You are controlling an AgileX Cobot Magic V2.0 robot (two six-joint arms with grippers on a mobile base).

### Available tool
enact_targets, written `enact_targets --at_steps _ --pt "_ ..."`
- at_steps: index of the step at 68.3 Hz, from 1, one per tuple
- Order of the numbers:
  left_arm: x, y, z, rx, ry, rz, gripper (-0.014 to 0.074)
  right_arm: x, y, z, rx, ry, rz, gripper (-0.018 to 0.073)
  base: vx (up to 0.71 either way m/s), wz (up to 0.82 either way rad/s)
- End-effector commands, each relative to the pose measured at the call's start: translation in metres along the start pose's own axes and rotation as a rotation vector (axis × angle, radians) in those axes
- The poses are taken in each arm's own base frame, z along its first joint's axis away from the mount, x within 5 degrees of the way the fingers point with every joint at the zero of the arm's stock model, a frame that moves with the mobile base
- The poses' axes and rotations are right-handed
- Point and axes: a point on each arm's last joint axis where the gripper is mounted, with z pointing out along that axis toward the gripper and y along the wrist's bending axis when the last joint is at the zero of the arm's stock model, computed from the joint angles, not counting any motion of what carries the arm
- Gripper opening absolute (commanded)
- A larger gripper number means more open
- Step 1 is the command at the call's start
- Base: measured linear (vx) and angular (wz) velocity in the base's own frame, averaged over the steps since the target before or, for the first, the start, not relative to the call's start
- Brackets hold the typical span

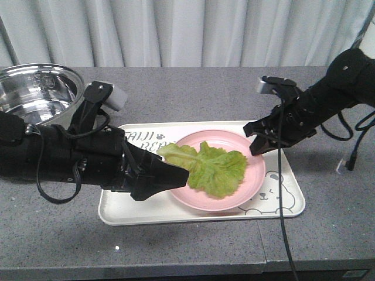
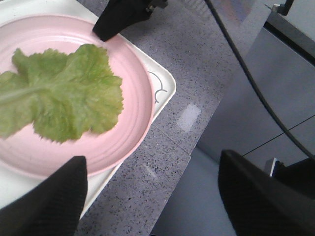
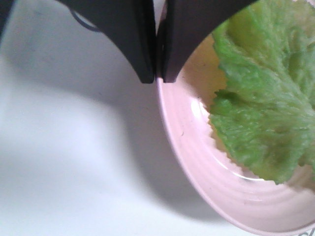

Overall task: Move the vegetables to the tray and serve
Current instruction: 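Slide the pink plate with lettuce onto the tray with the right gripper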

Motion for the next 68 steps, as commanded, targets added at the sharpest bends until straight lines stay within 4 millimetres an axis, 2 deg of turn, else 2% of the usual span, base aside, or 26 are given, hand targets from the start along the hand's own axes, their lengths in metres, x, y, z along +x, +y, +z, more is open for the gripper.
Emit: enact_targets --at_steps 1,10,26,37,53,59,68 --pt "-0.014 -0.011 -0.011 0.023 -0.076 0.004 0.0538 -0.014 0.02 -0.012 -0.024 -0.11 -0.01 -0.0004 0.0 0.0" --pt "-0.014 -0.011 -0.011 0.023 -0.076 0.004 0.0538 -0.017 0.02 -0.002 -0.037 -0.119 0.018 -0.0002 0.0 0.0" --pt "-0.014 -0.011 -0.011 0.023 -0.076 0.004 0.0538 -0.018 0.017 0.001 -0.032 -0.132 0.028 0.0021 0.0 0.0" --pt "-0.014 -0.011 -0.011 0.023 -0.076 0.004 0.0538 -0.019 0.017 0.001 -0.029 -0.138 0.03 0.0123 0.0 0.0" --pt "-0.014 -0.011 -0.011 0.023 -0.076 0.004 0.0538 -0.021 0.016 0.0 -0.01 -0.159 0.024 0.0375 0.0 0.0" --pt "-0.014 -0.011 -0.011 0.023 -0.076 0.004 0.0538 -0.02 0.016 -0.004 0.011 -0.159 0.004 0.0416 0.0 0.0" --pt "-0.014 -0.011 -0.011 0.023 -0.076 0.004 0.0538 -0.018 0.018 -0.018 0.066 -0.153 -0.054 0.0415 0.0 0.0"
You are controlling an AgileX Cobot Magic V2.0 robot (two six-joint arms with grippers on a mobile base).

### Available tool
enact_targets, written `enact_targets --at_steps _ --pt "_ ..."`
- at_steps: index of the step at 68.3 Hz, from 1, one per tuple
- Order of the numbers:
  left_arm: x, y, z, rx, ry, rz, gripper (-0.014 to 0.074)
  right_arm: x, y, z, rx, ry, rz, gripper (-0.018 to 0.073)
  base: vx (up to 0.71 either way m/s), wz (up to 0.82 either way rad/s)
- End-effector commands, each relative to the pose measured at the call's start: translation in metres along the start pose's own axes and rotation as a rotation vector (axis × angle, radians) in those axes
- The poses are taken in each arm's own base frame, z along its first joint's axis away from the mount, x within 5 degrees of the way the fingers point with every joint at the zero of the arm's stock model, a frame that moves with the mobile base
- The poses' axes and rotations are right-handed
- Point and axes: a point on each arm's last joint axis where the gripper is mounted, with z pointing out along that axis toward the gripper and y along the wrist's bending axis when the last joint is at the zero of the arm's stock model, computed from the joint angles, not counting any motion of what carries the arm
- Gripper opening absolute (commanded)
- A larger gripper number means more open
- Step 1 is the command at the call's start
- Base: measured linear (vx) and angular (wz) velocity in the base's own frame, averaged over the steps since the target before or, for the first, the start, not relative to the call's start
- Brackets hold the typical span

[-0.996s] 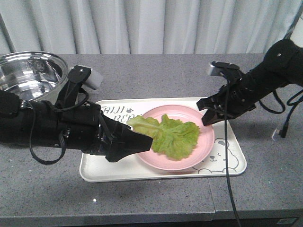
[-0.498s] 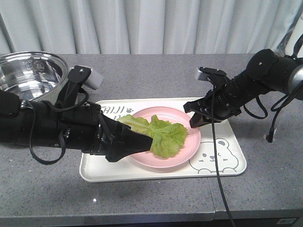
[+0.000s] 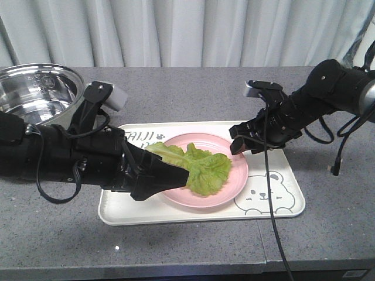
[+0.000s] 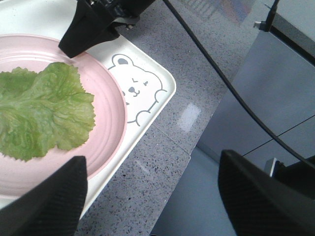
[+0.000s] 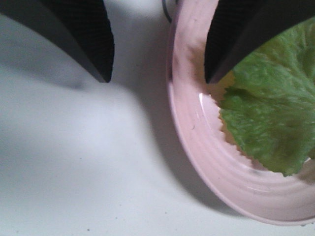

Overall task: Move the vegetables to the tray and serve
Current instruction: 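Slide the pink plate with lettuce onto the tray with the right gripper, then release the plate and raise both grippers away from the tray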

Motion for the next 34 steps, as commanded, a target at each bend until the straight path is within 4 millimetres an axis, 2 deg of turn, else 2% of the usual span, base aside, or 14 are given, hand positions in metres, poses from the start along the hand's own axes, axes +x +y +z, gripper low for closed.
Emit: enact_targets --at_steps 1,10,22,30,34 --pt "-0.014 -0.011 -0.011 0.023 -0.076 0.004 0.0538 -0.011 0.012 -0.043 0.041 -0.107 -0.059 0.0414 0.0 0.0" --pt "-0.014 -0.011 -0.011 0.023 -0.076 0.004 0.0538 -0.009 0.02 -0.068 0.084 -0.129 -0.073 0.0406 0.0 0.0" --pt "-0.014 -0.011 -0.011 0.023 -0.076 0.004 0.0538 -0.001 0.037 -0.113 0.121 -0.173 -0.093 0.0399 0.0 0.0" --pt "-0.014 -0.011 -0.011 0.023 -0.076 0.004 0.0538 0.015 0.051 -0.143 0.122 -0.211 -0.097 0.0399 0.0 0.0" --pt "-0.014 -0.011 -0.011 0.023 -0.076 0.004 0.0538 0.027 0.055 -0.151 0.132 -0.24 -0.096 0.0399 0.0 0.0"
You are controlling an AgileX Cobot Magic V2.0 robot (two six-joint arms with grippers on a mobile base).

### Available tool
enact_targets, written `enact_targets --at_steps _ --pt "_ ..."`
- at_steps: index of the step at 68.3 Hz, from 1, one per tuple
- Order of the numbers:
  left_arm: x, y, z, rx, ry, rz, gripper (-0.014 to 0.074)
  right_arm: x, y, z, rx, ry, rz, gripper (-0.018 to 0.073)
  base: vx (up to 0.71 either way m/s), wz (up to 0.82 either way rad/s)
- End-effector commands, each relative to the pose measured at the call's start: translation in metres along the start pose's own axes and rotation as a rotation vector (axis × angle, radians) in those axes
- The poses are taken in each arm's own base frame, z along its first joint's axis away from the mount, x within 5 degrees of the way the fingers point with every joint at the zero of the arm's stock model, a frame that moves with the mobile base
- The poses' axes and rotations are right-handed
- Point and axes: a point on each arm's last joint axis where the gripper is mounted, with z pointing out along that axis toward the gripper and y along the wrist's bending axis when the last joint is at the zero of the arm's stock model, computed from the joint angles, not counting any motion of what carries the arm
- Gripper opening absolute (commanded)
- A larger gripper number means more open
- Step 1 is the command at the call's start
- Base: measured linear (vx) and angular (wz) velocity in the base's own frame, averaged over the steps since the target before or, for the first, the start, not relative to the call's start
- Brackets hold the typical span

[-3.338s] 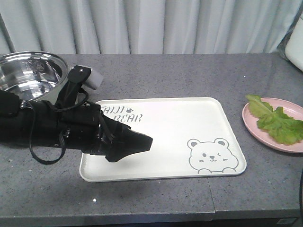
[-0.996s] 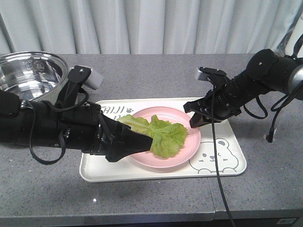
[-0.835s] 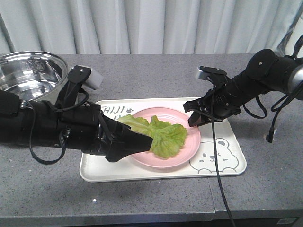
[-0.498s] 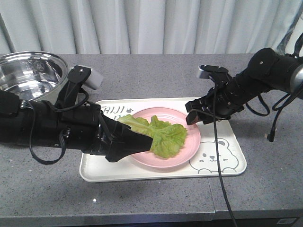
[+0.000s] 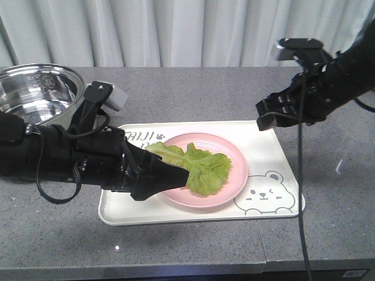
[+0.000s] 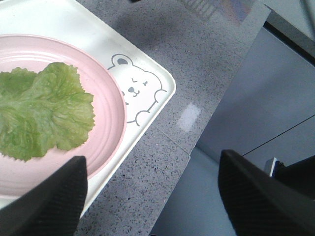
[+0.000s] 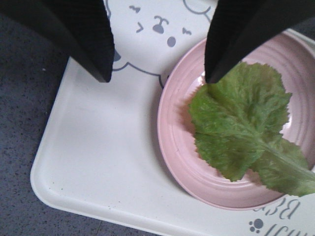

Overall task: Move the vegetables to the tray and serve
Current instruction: 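Release the plate and raise both grippers away from the tray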

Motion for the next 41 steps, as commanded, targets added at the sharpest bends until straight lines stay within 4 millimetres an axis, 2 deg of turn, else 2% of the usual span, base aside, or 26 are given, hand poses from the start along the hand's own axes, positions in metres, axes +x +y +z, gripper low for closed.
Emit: enact_targets --at_steps 1,16,30,41 --pt "-0.014 -0.011 -0.011 0.023 -0.076 0.004 0.0538 0.006 0.01 -0.037 0.024 -0.125 -0.011 0.0399 0.0 0.0" --pt "-0.014 -0.011 -0.011 0.023 -0.076 0.003 0.0538 0.056 0.019 -0.058 0.078 -0.154 -0.021 0.0399 0.0 0.0" --pt "-0.014 -0.011 -0.011 0.021 -0.077 0.003 0.0538 0.089 0.022 -0.055 0.077 -0.119 -0.005 0.0399 0.0 0.0" --pt "-0.013 -0.011 -0.011 0.014 -0.071 0.013 0.0538 0.102 0.02 -0.047 0.086 -0.087 -0.002 0.0399 0.0 0.0"
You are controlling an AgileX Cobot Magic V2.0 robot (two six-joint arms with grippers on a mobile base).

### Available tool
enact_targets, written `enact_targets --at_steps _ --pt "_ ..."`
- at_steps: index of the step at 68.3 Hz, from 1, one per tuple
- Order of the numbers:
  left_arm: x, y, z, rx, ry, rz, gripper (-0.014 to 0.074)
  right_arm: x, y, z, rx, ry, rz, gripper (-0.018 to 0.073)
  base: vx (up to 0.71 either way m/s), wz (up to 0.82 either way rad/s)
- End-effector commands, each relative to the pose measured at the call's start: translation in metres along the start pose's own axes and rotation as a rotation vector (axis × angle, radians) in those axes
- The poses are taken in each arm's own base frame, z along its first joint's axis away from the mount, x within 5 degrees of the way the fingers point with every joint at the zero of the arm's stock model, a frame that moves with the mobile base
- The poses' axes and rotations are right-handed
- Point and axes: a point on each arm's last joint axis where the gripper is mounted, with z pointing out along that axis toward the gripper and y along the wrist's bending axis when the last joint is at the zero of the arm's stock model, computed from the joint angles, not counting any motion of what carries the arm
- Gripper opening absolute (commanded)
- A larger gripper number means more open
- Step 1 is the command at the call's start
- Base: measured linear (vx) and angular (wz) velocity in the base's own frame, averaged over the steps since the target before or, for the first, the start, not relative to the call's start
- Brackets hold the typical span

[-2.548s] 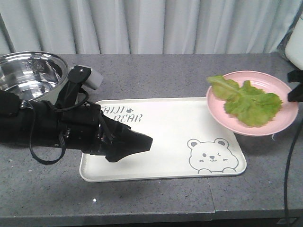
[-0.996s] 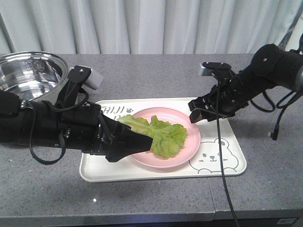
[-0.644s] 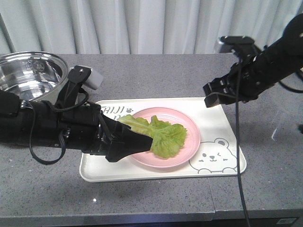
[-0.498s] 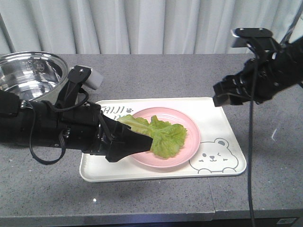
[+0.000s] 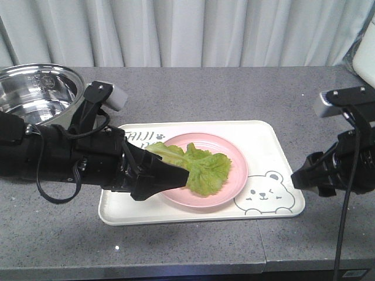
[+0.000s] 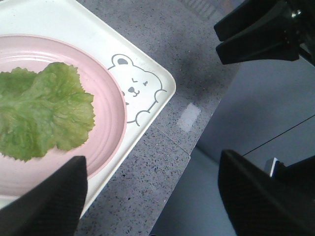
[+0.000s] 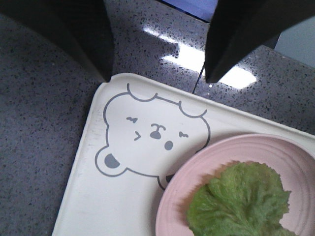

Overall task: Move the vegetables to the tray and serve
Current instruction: 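Release the plate and raise both grippers away from the tray, then lower both grippers to the tray's side edges and pinch them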

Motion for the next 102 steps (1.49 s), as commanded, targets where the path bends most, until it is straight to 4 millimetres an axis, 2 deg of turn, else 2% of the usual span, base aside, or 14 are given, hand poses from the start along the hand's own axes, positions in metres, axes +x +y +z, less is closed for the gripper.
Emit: enact_targets --at_steps 1,8,20,32,43,51,67,82,91,102 --pt "-0.013 -0.01 -0.011 0.011 -0.069 0.015 0.0538 -0.005 -0.001 -0.008 0.03 -0.082 -0.009 0.0399 0.0 0.0" --pt "-0.011 -0.002 -0.013 -0.058 -0.05 -0.01 0.0538 -0.005 -0.004 -0.007 0.053 -0.08 -0.023 0.0399 0.0 0.0" --pt "-0.004 0.03 -0.029 -0.241 0.021 -0.115 0.0538 -0.007 -0.01 -0.001 0.103 -0.071 0.021 0.0399 0.0 0.0" --pt "0.009 0.05 -0.044 -0.362 0.141 -0.188 0.0538 -0.009 -0.018 0.024 0.107 0.012 0.045 0.0399 0.0 0.0" --pt "0.017 0.059 -0.051 -0.423 0.214 -0.239 0.0538 -0.005 -0.05 0.035 0.124 0.056 0.179 0.0399 0.0 0.0" --pt "0.02 0.064 -0.047 -0.431 0.237 -0.278 0.0538 -0.002 -0.062 0.037 0.082 0.075 0.201 0.0399 0.0 0.0" --pt "0.027 0.08 -0.032 -0.432 0.286 -0.317 0.0538 -0.005 -0.058 0.04 0.019 0.054 0.174 0.0399 0.0 0.0" --pt "0.026 0.085 -0.028 -0.443 0.273 -0.32 0.0538 -0.022 -0.062 0.043 -0.015 0.101 0.173 0.0399 0.0 0.0" --pt "0.026 0.086 -0.027 -0.444 0.272 -0.322 0.0538 -0.029 -0.065 0.051 -0.041 0.149 0.181 0.0399 0.0 0.0" --pt "0.029 0.09 -0.022 -0.443 0.29 -0.336 0.0538 -0.029 -0.07 0.064 -0.056 0.186 0.196 0.0399 0.0 0.0"
